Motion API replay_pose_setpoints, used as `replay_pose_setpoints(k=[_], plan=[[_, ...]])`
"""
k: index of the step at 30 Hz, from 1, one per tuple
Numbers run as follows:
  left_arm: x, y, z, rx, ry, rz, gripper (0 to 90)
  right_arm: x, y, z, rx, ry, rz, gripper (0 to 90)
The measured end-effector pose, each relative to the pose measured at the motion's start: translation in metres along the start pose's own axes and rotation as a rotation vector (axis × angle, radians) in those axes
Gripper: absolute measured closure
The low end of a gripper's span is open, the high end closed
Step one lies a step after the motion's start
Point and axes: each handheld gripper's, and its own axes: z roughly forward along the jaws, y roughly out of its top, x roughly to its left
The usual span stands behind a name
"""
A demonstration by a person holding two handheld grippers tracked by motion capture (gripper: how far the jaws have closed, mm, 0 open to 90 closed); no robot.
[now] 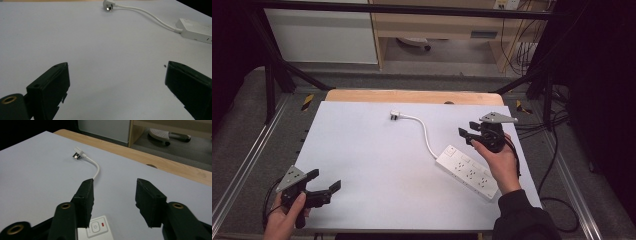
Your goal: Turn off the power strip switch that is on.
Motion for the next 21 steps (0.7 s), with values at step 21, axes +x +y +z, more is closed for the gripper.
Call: replay_pose_setpoints(k=[21], plan=[[0.000,0.000,0.000,0.005,0.001,0.011,5.7,0.003,-0.004,0.019,-0.013,-0.028,-0.024,71.2]])
